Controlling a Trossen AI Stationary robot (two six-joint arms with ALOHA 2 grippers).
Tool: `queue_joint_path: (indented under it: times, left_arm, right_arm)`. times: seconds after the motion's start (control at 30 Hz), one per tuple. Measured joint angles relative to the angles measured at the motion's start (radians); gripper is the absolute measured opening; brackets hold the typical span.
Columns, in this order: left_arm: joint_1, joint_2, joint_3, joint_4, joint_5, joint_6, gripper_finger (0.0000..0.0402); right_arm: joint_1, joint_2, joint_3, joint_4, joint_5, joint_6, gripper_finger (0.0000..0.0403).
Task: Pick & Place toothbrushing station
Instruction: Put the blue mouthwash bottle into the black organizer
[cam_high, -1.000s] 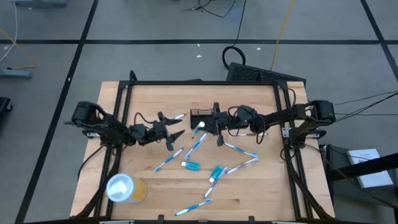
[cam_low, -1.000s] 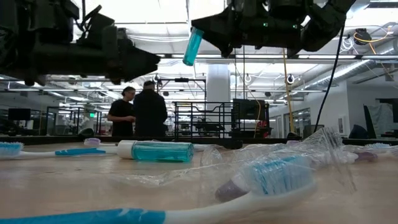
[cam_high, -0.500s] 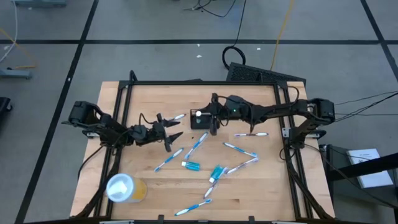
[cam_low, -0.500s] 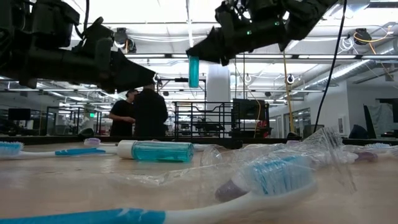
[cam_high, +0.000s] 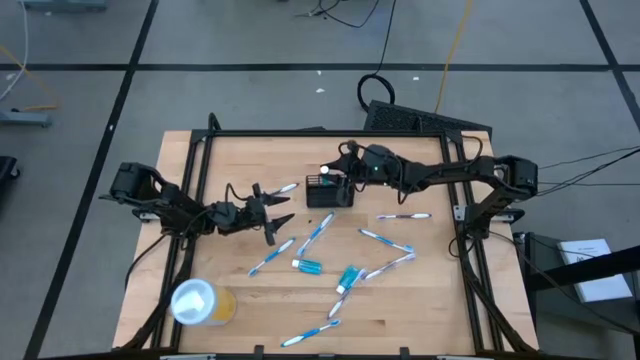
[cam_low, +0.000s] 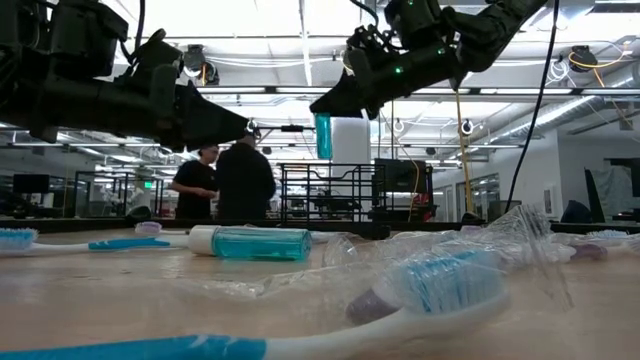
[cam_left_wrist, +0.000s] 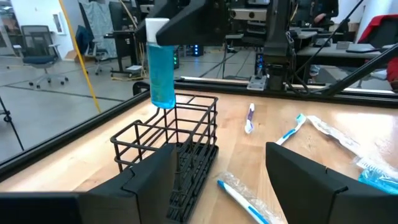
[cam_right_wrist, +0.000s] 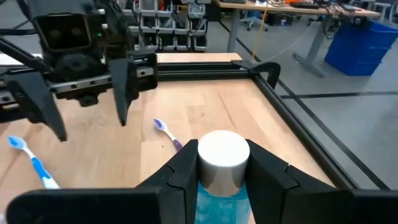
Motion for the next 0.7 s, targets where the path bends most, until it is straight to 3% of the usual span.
queue_joint_path:
  times: [0.7]
  left_arm:
    - [0.000,0.000,0.000,-0.002,-0.018,0.004,0.0250]
  right_arm:
    - [0.000,0.094,-0.019,0.073,0.022,0.045,0.0089]
